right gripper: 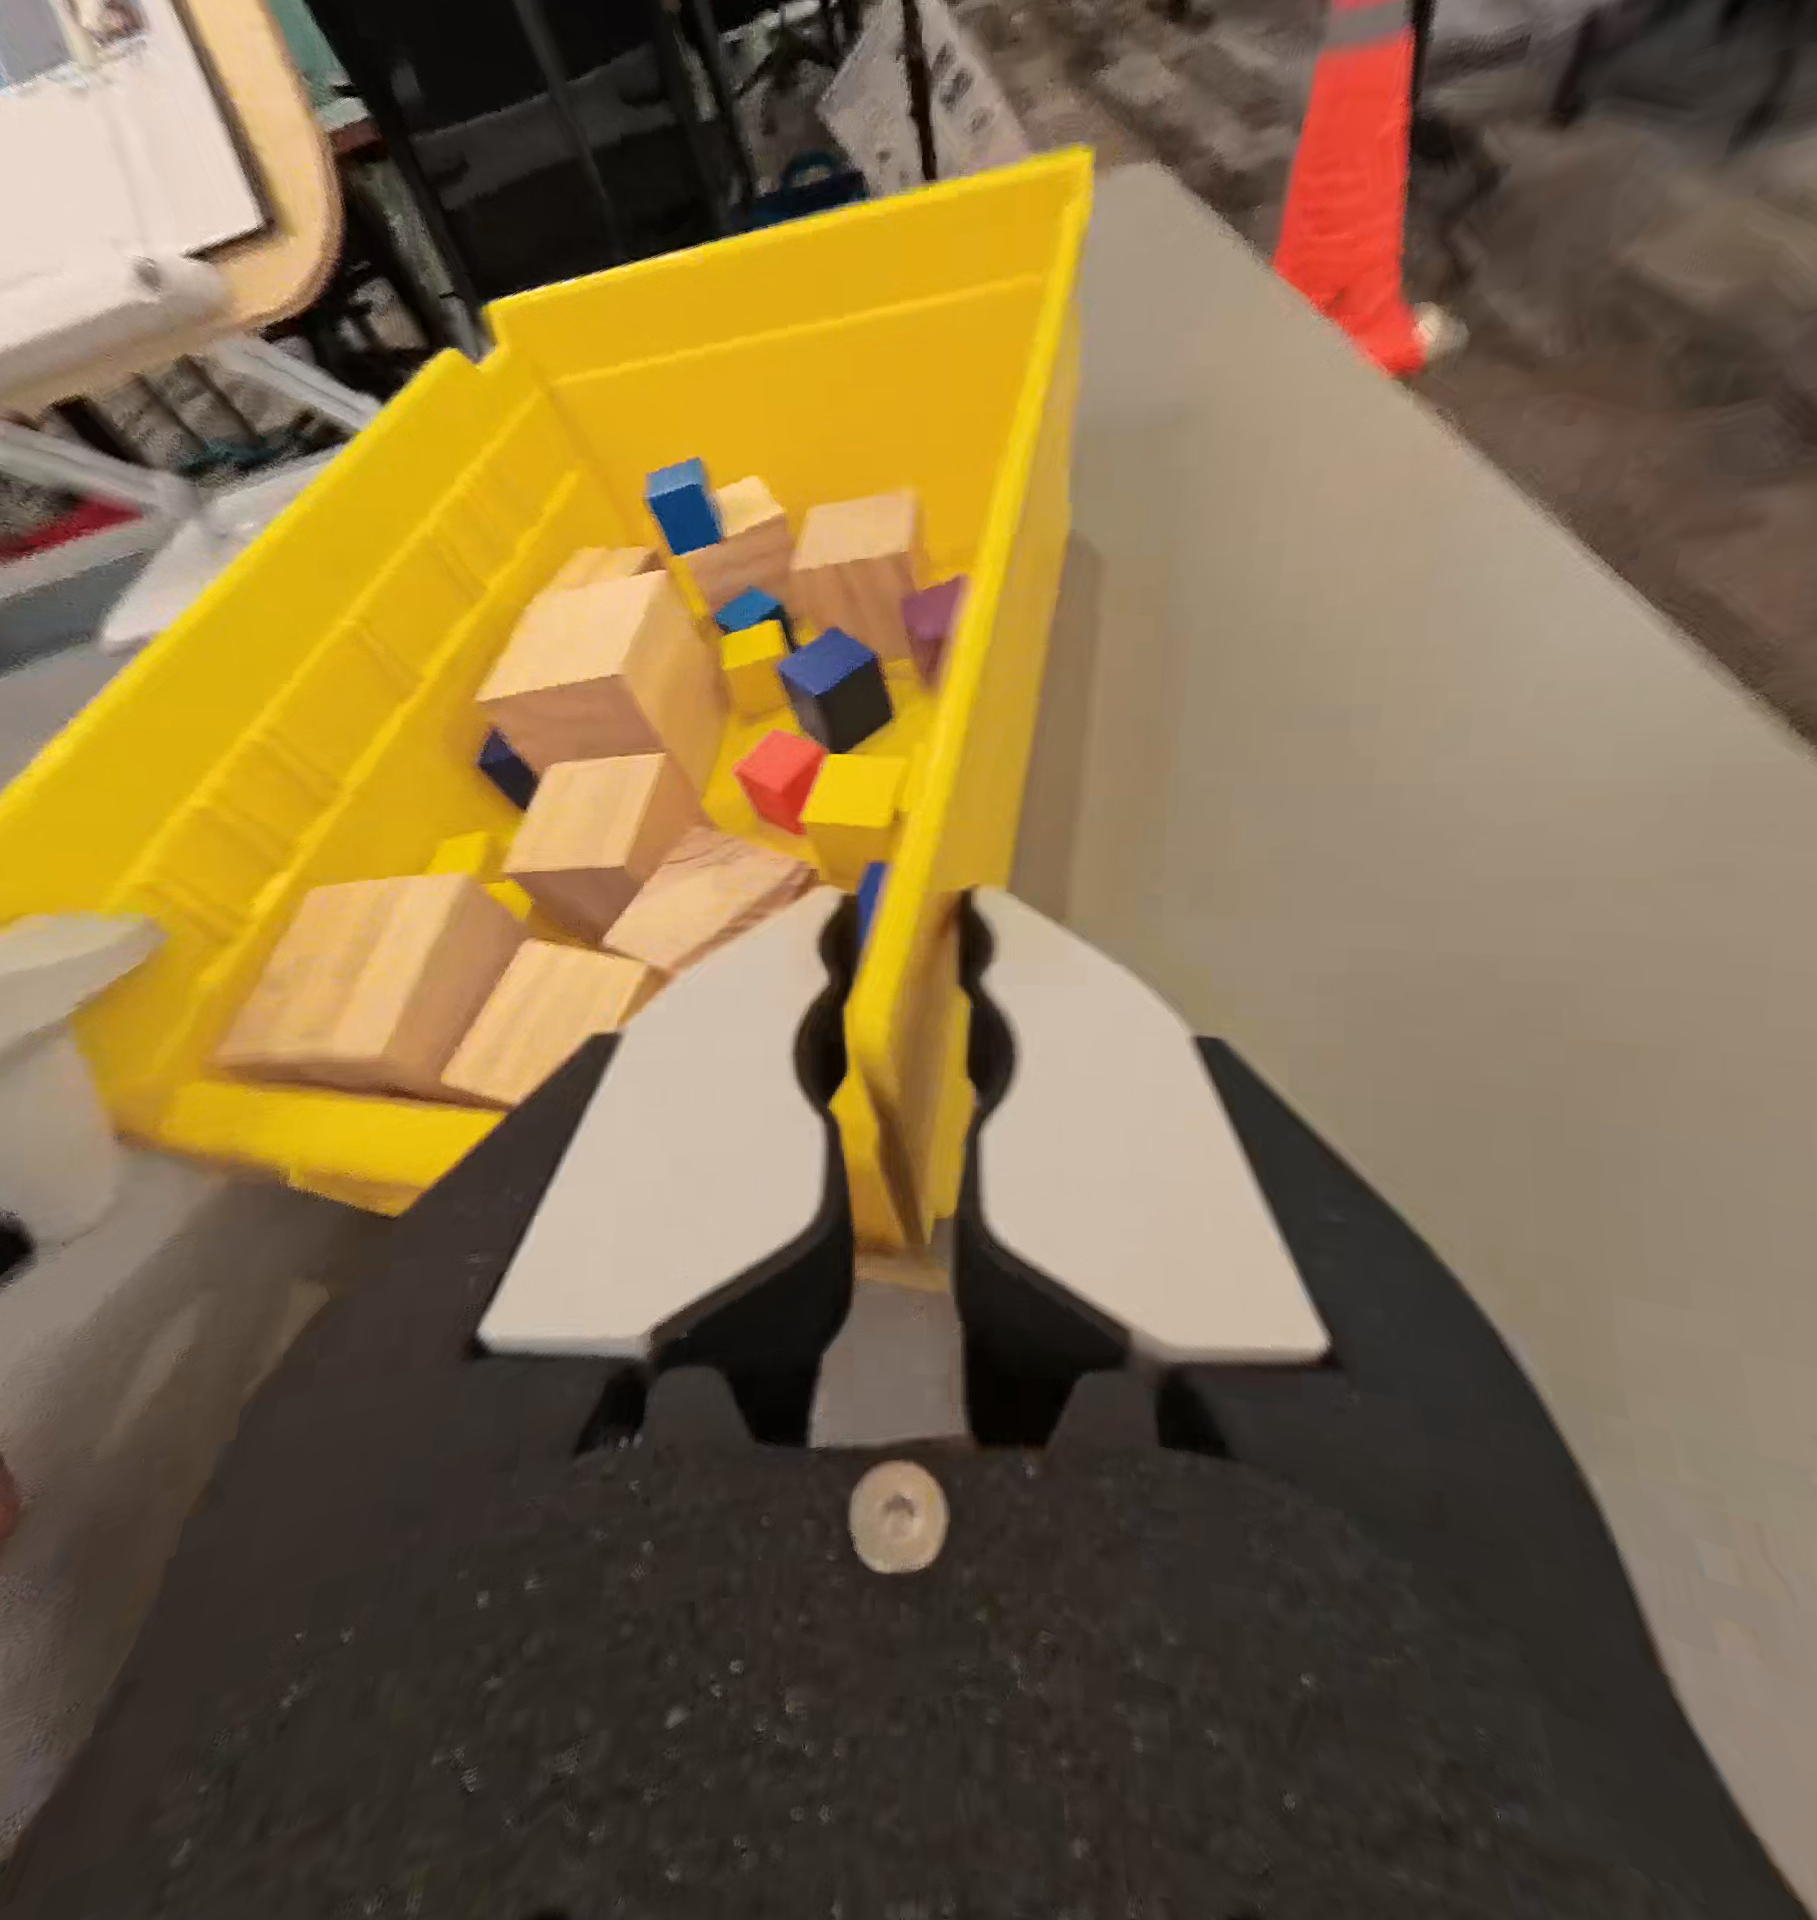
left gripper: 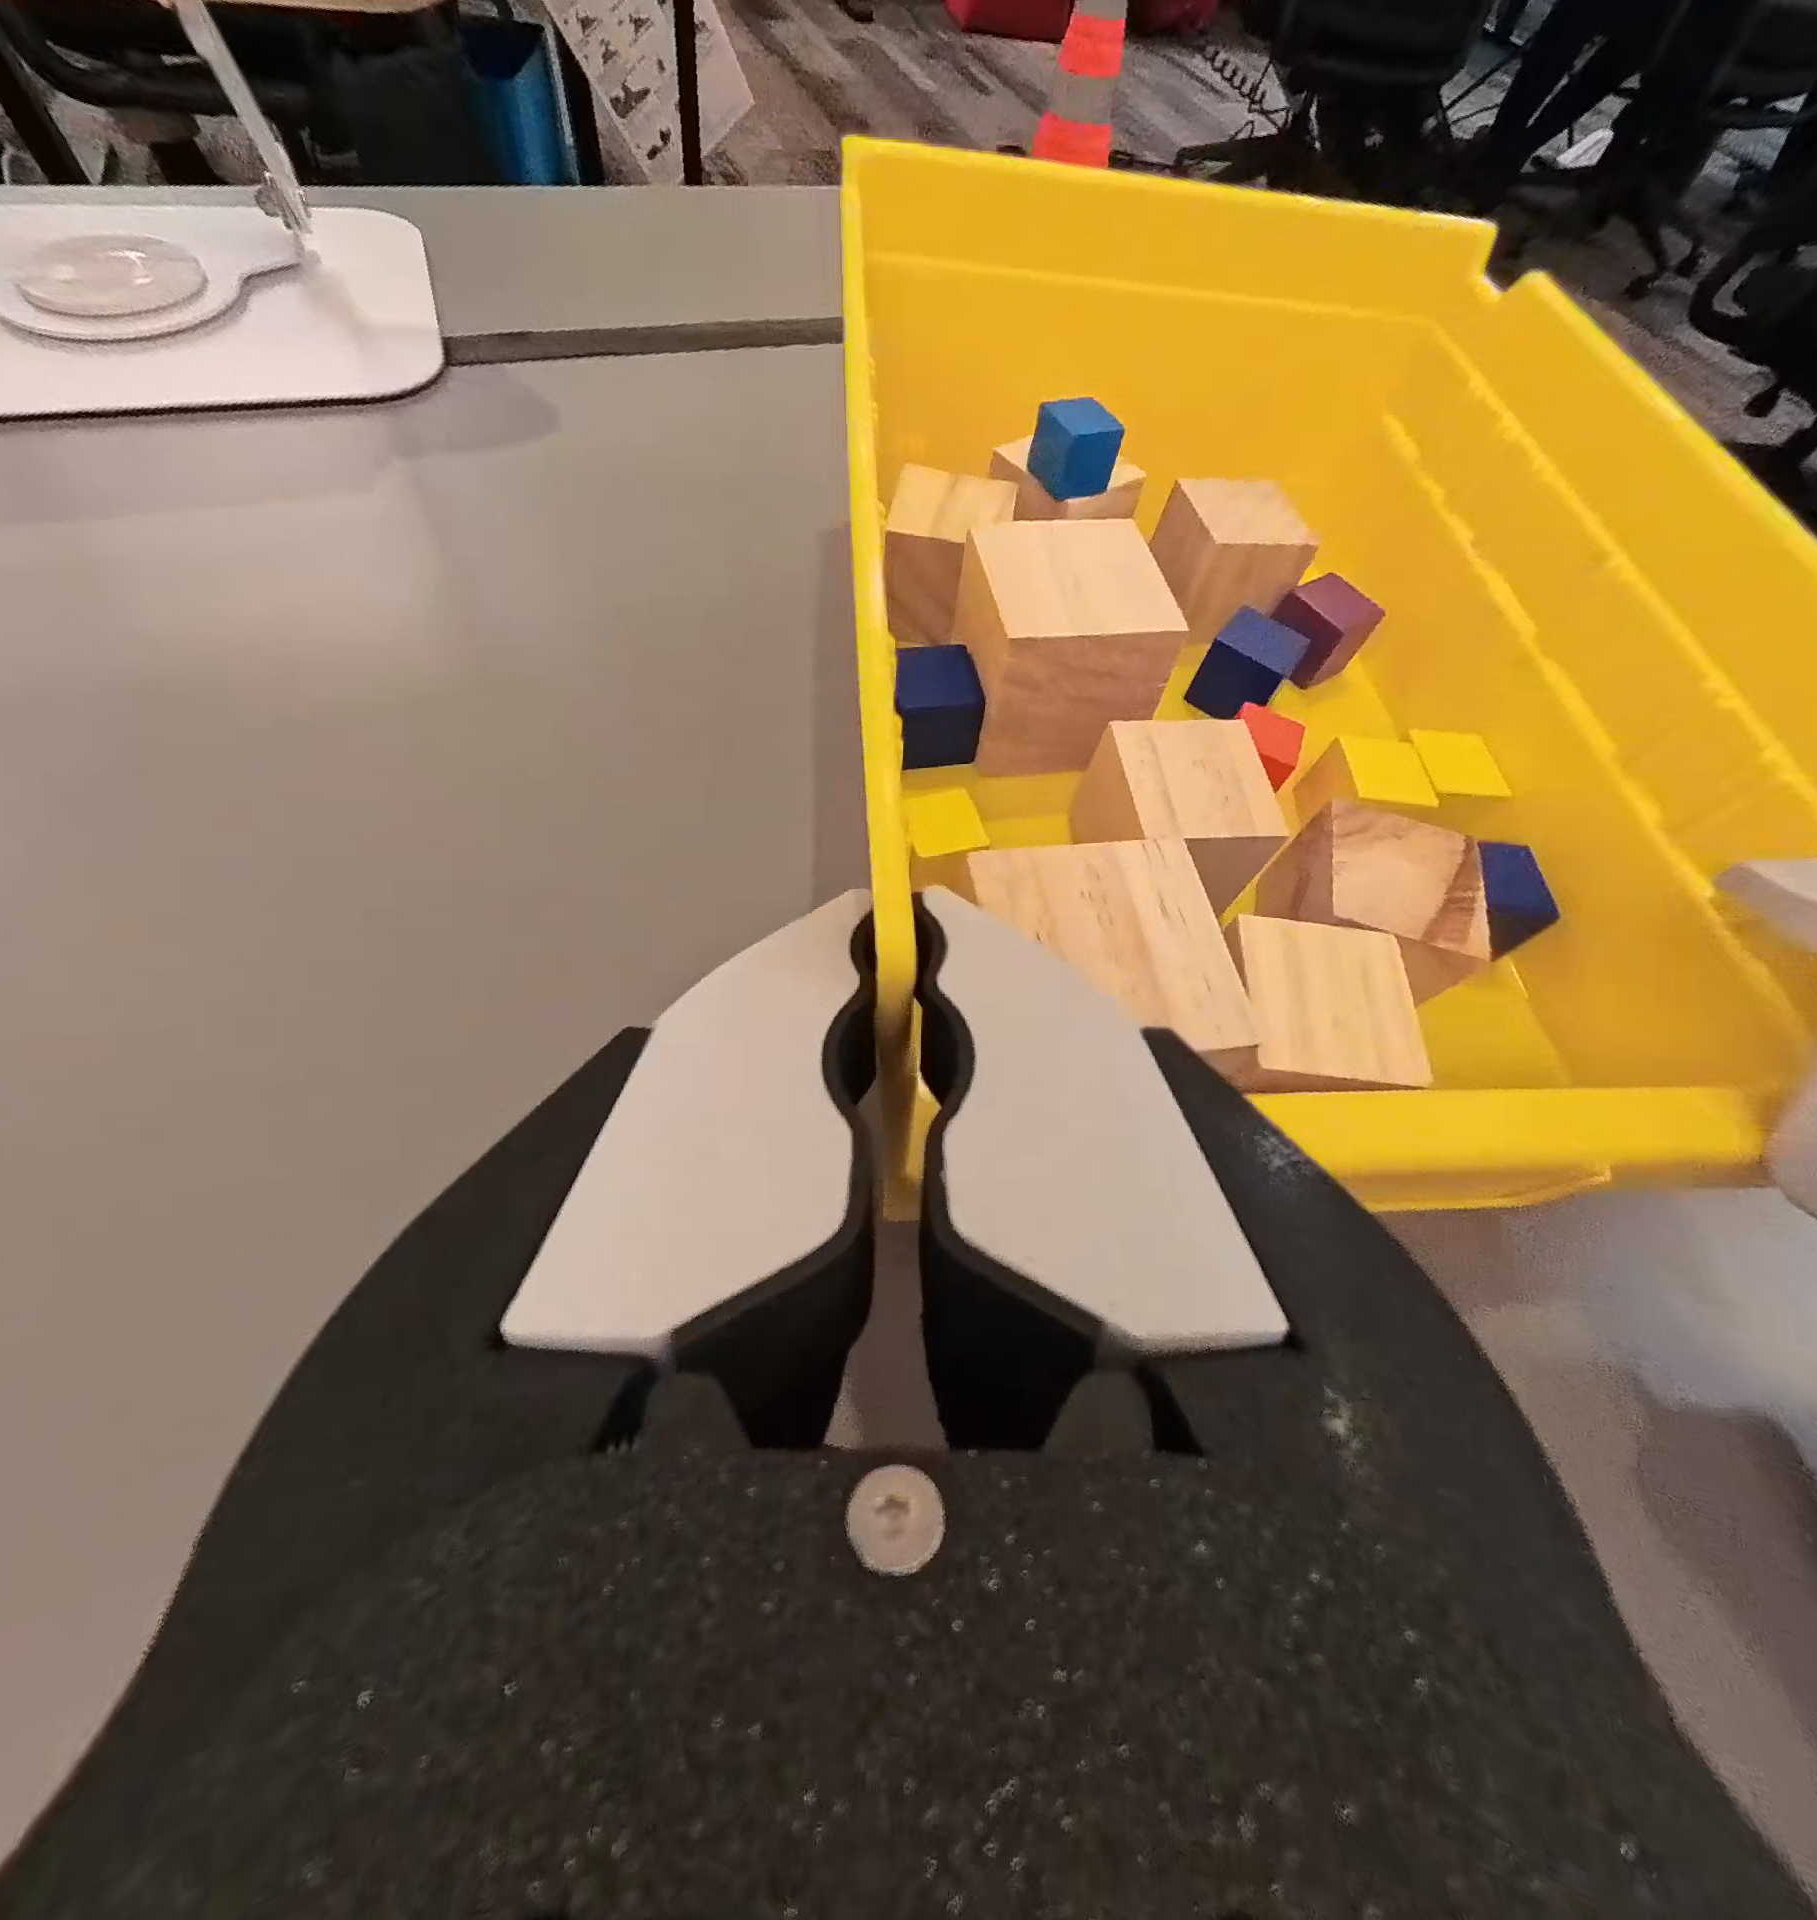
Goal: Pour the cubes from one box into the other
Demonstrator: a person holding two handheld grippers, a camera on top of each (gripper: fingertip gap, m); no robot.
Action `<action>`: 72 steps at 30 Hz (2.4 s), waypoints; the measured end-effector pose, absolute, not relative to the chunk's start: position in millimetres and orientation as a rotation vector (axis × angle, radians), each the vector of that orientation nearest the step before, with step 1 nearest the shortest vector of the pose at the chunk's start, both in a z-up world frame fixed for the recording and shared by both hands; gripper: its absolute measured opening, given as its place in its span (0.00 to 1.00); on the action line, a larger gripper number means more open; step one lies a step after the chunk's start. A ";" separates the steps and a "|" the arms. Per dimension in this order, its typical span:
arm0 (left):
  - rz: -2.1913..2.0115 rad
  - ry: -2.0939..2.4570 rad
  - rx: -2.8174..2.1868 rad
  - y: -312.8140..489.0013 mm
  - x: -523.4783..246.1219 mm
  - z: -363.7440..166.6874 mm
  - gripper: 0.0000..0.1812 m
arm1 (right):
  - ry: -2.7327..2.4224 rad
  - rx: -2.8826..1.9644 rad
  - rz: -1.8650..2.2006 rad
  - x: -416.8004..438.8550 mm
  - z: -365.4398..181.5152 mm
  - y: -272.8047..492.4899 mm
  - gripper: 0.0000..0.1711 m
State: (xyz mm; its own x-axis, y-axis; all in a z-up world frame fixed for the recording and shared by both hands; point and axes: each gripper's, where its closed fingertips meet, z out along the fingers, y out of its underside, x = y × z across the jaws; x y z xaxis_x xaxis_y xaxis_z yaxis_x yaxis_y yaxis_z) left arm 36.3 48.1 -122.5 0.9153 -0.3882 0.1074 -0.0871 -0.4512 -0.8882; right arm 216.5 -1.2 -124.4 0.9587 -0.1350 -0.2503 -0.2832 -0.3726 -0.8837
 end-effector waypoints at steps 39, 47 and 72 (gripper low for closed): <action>-0.681 0.034 -1.767 -41.2 -376.7 -38.7 0.35 | -0.416 -2.055 0.050 -60.0 -94.4 10.0 0.35; -0.217 -0.027 -2.017 23.4 -531.9 -105.6 0.46 | -0.630 -1.978 0.444 -176.1 -87.3 -30.5 0.29; 0.021 -0.343 -2.046 -81.6 -546.8 -123.3 0.03 | -0.475 -2.112 0.408 -373.7 -124.5 -5.5 0.02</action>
State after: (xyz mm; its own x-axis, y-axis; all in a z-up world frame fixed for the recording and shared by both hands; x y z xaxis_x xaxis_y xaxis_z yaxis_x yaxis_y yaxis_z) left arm -546.8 -81.6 -123.3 0.9594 0.2506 0.1296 0.2325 -0.4422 -0.8662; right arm -373.7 -5.5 -124.5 0.8716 0.4781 -0.1081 0.1794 -0.5165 -0.8373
